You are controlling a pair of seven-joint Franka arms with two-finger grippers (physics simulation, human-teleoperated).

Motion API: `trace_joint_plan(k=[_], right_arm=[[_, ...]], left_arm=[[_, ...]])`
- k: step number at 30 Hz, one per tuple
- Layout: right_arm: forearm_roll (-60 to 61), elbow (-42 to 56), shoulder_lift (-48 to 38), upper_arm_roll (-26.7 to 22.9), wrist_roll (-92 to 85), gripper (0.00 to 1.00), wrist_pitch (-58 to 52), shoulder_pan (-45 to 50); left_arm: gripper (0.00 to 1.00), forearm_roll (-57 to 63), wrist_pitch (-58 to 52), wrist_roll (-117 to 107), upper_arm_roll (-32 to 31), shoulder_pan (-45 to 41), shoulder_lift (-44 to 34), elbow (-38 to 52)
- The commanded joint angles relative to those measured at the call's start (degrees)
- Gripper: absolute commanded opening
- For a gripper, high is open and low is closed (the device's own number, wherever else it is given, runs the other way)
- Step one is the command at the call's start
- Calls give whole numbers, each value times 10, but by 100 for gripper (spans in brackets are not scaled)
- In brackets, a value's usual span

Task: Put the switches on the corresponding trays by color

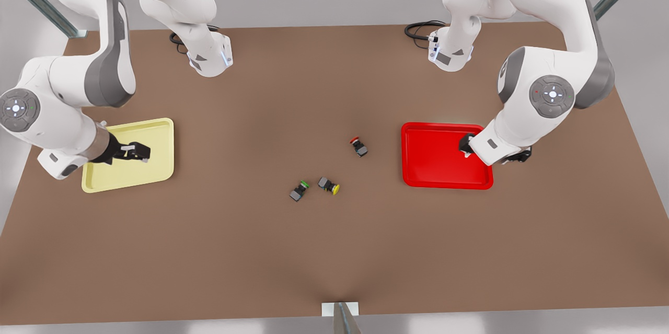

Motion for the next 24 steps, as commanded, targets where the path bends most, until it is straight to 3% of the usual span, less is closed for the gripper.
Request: trace_joint_plan(k=[1, 2, 4, 7, 9, 10, 14, 17, 24], right_arm=[[0, 0, 0, -15, 0, 100, 0, 15], [4, 2, 5, -59, -1, 100, 1, 58], [30, 2, 22, -48, -2, 100, 10, 86], [56, 20, 70, -38, 5, 100, 36, 182], [52, 66, 125, -48, 5, 100, 42, 255], [53, 105, 159, -50, 5, 100, 45, 273], [66, 211, 275, -48, 60, 100, 119, 336], [65, 209, 321, -44, 62, 100, 176, 384], [56, 162, 336, -42, 17, 100, 249, 391]], left_arm=[[100, 6, 0, -7, 0, -1, 0, -1], [100, 3, 0, -88, -3, -5, 5, -3], [100, -35, 0, -242, -9, -32, 18, -9], [100, -98, 109, -363, -9, -66, -19, -167], [100, -104, 249, -461, -9, -114, -62, -313], [100, -104, 277, -502, -9, -134, -62, -337], [100, -105, 364, -613, -9, -192, -35, -374], [100, -106, 413, -678, -9, -239, 10, -376], [100, -124, 479, -701, -10, -264, 51, -401]])
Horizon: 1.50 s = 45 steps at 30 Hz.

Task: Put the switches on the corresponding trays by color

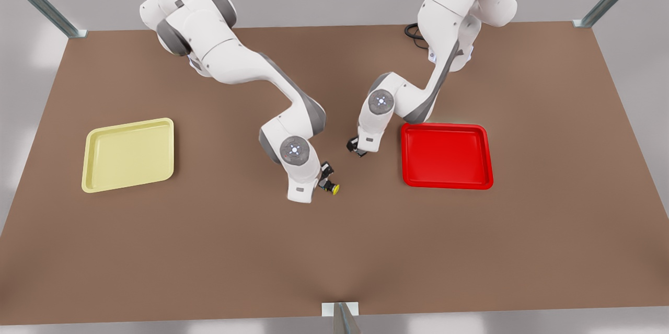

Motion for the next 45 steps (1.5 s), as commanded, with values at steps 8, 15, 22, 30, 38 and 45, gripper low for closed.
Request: trace_joint_plan(k=[8, 15, 22, 30, 38, 45], right_arm=[[-5, 9, 71, -1, -44, 100, 57, 27], [-35, 78, 115, 5, -86, 100, 55, 56], [-37, -32, 87, 12, -82, 100, 119, 51], [-54, -49, 91, 15, -81, 100, 127, 54], [-55, -54, 92, 15, -80, 66, 128, 50], [-55, -69, 84, 15, -80, 58, 125, 52]], left_arm=[[100, -39, 100, 0, 0, -24, 37, -43], [98, -39, 116, 0, 1, -30, 60, -52], [77, -39, 118, 0, 1, -30, 65, -53], [72, -39, 115, 4, 4, -29, 64, -53], [72, -39, 116, 7, 9, -29, 63, -51], [61, -39, 116, 10, 18, -26, 65, -47]])
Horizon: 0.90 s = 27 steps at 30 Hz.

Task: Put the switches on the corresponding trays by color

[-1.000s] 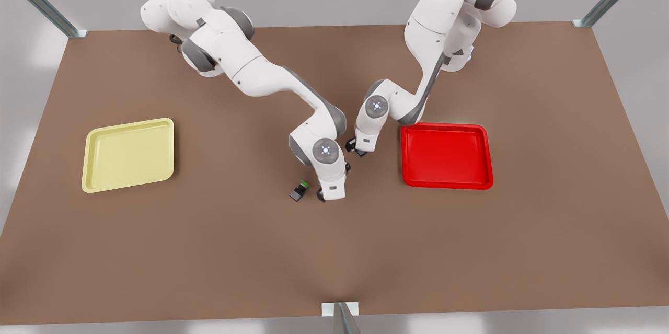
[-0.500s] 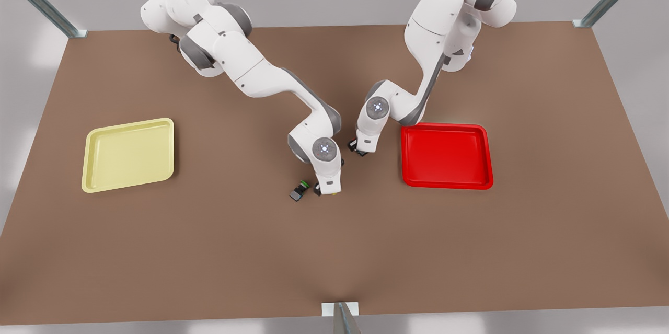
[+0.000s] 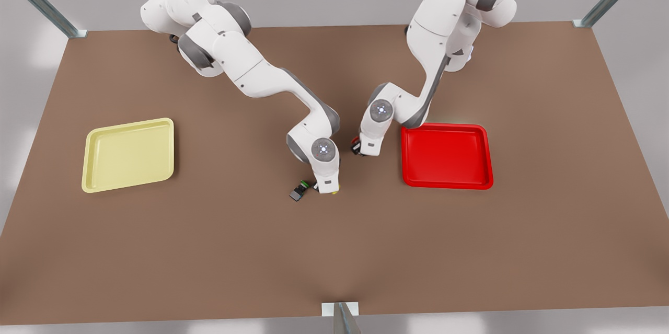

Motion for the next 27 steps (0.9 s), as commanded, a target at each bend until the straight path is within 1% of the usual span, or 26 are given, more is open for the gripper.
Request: trace_joint_plan(k=[1, 5, 7, 8, 9, 19, 21, 24, 25, 27], right_arm=[[0, 0, 0, 0, 1, 57, 0, 0], [0, 0, 0, 0, 1, 52, 0, 0], [0, 0, 0, -1, 3, 51, 0, 0], [0, 0, 1, -1, 3, 51, 0, -1], [0, 0, 1, 0, 3, 51, 0, -1], [0, 0, -1, 0, 3, 51, 0, -1], [0, -2, -13, 0, 3, 51, -1, -1], [0, -52, -58, 0, 10, 51, 4, -12], [-1, -102, -89, 0, 9, 51, 38, -26], [-10, -190, -159, 3, 7, 51, 48, -52]], left_arm=[[60, 0, 0, 0, 0, 0, 0, 0], [58, 0, 0, 1, 1, 0, 0, 0], [57, 0, 0, 1, 1, 0, 0, 0], [56, 0, 0, 1, 1, 1, 0, 0], [52, 0, 1, 1, 1, 1, 0, 1], [51, 0, 1, 1, 1, 2, 0, 1], [51, 0, 2, 1, 1, 2, 3, 2], [51, 0, 7, 1, 1, 2, 7, 2], [51, 0, 7, 1, 1, 2, 6, 2], [51, 0, 2, 1, 1, 2, 4, 2]])
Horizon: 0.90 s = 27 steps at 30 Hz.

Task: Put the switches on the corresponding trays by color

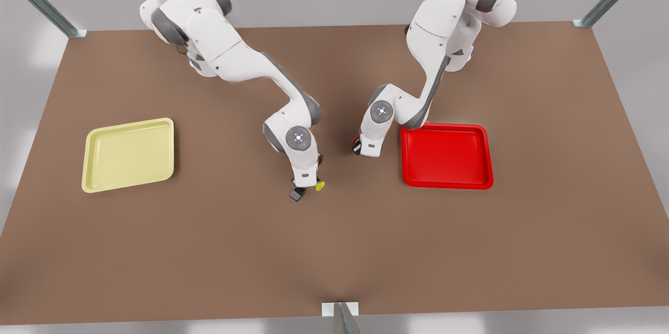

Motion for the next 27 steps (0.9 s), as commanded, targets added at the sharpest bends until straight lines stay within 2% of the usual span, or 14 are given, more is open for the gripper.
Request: trace_joint_plan(k=[1, 5, 9, 14, 17, 18, 19, 20, 21, 22, 23, 24, 25, 27], right_arm=[[-3, -21, -23, -1, -3, 51, -5, -9], [-12, -150, -147, -2, -23, 51, -21, -88], [-29, -332, -285, -2, -71, 51, -11, -174], [-29, -401, -308, -17, -152, 52, -11, -286], [-82, -414, -296, -73, -193, 52, -7, -291], [-140, -415, -296, -112, -194, 52, -8, -290], [-148, -415, -295, -120, -195, 52, -9, -291], [-168, -410, -295, -128, -195, 52, -11, -291], [-205, -409, -295, -153, -196, 52, -11, -295], [-232, -408, -291, -186, -222, 52, -5, -295], [-233, -409, -281, -186, -222, 54, -4, -295], [-240, -403, -268, -186, -221, 82, -7, -295], [-242, -398, -262, -187, -221, 100, -8, -295], [-250, -397, -261, -187, -221, 100, -8, -293]], left_arm=[[51, -4, -3, 1, 0, 0, -2, 0], [51, -3, -56, 23, 42, 1, -32, 18], [51, -4, -149, 141, 125, 2, -55, 49], [51, -7, -247, 412, 264, 3, -66, 43], [53, -7, -261, 483, 281, 21, -53, 42], [60, -7, -265, 496, 281, 30, -49, 42], [60, -8, -272, 497, 281, 30, -43, 41], [84, -8, -281, 500, 281, 30, -42, 38], [100, -8, -287, 501, 281, 30, -42, 38], [100, -11, -302, 501, 281, 30, -42, 37], [100, -11, -308, 501, 281, 29, -42, 37], [100, -11, -311, 501, 281, 29, -44, 37], [100, -11, -318, 500, 281, 29, -49, 38], [100, -10, -339, 505, 283, 26, -62, 69]])
